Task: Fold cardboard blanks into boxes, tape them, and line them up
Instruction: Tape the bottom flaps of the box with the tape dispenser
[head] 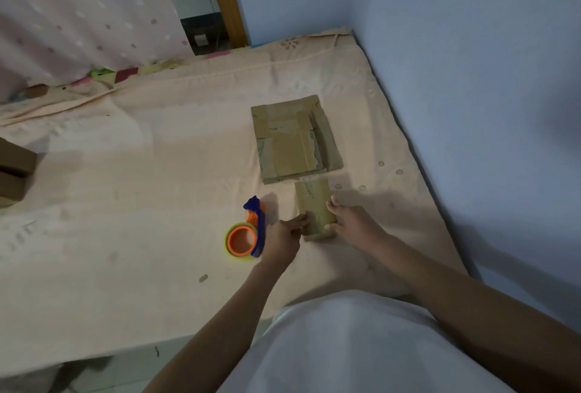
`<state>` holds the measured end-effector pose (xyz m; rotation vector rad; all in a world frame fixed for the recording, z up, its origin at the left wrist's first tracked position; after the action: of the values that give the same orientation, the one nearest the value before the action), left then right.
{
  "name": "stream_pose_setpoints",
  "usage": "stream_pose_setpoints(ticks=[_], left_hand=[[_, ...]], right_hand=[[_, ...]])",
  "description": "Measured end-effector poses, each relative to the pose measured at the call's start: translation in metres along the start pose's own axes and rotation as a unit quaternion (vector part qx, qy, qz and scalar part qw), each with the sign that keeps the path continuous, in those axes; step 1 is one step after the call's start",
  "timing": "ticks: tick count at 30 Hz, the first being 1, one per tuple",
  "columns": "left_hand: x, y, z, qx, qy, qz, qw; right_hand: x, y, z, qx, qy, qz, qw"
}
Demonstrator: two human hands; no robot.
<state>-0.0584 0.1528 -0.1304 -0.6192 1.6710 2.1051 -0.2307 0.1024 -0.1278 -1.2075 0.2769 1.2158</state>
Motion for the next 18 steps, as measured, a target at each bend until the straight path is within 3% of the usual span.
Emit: stream_pose_setpoints(ticks=[3,12,14,18], left_hand=[[0.002,-0.008,0.012,-0.107,0.066,0.099,0.987],[0.004,-0.010,0.028,-0.204,0.154,0.241,0.936],[0.005,-0.011,0.030,-0.202,0.155,0.247,0.935],[0.005,0.003,0.022,-0.100,0.099,0.146,0.979]], right_hand=[[0.004,-0.001,0.000,0.007,-0.016,0.004,1.000],[0.009,-0.006,-0.003,0.002,-0.059,0.081,0.995],[0.008,-0.006,-0.002,0.001,-0.060,0.088,0.994],[0.001,-0.007,0.001,0.007,-0.059,0.084,0.995]])
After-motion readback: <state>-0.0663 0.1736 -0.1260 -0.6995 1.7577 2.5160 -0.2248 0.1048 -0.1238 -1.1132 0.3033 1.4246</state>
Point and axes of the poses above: each hand's wrist, its own z-axis away from the middle knuckle, its own x-axis out of the palm, y = z × x, the point moved 7 cm from there along -z, towards the middle knuckle, and after that the axes turned 4 degrees about z, right-handed, at the moved point
